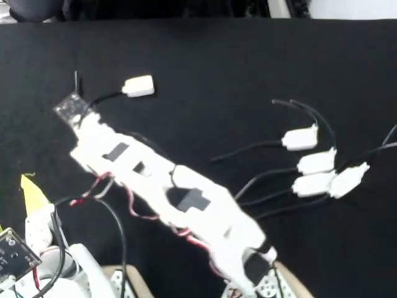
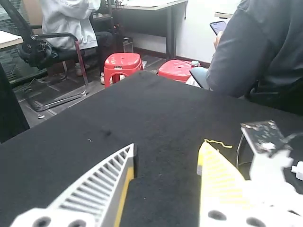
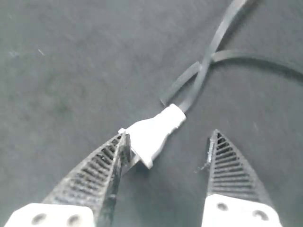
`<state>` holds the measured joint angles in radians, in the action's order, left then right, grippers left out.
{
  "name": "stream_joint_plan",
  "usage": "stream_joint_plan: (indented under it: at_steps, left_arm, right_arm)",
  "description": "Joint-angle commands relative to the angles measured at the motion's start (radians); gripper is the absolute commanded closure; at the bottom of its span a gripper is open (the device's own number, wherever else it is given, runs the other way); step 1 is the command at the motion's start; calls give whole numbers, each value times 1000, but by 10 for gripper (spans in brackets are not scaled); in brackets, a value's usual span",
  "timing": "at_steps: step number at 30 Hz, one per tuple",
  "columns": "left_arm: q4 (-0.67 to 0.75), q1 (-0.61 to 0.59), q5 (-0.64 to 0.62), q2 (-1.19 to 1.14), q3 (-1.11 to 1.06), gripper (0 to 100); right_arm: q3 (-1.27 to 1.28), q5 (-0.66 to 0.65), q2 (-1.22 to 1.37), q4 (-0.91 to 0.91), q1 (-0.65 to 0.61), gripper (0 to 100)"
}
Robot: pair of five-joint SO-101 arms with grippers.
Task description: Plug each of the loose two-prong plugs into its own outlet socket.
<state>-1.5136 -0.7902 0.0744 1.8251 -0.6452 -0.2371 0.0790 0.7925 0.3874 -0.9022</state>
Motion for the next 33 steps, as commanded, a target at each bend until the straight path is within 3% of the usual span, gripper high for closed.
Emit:
stream_joint_plan:
  at_steps: [1, 7, 19, 23, 25, 33]
  left_arm:
    - [-5, -13, -2, 0, 36, 776]
    - [-5, -12, -2, 0, 28, 776]
    - [-5, -7, -3, 0, 27, 776]
    - [-5, -7, -3, 0, 25, 776]
    - [-5, -7, -3, 0, 25, 776]
    - [-5, -5, -3, 0, 25, 776]
  right_arm:
    - [-219, 75, 85, 80, -2, 792]
    - [-398, 137, 125, 262, 28, 900]
    - [-441, 132, 194, 273, 15, 894]
    - [-443, 130, 194, 275, 15, 988]
    - [-438, 129, 194, 278, 17, 975]
    - [-550, 115, 128, 589, 57, 986]
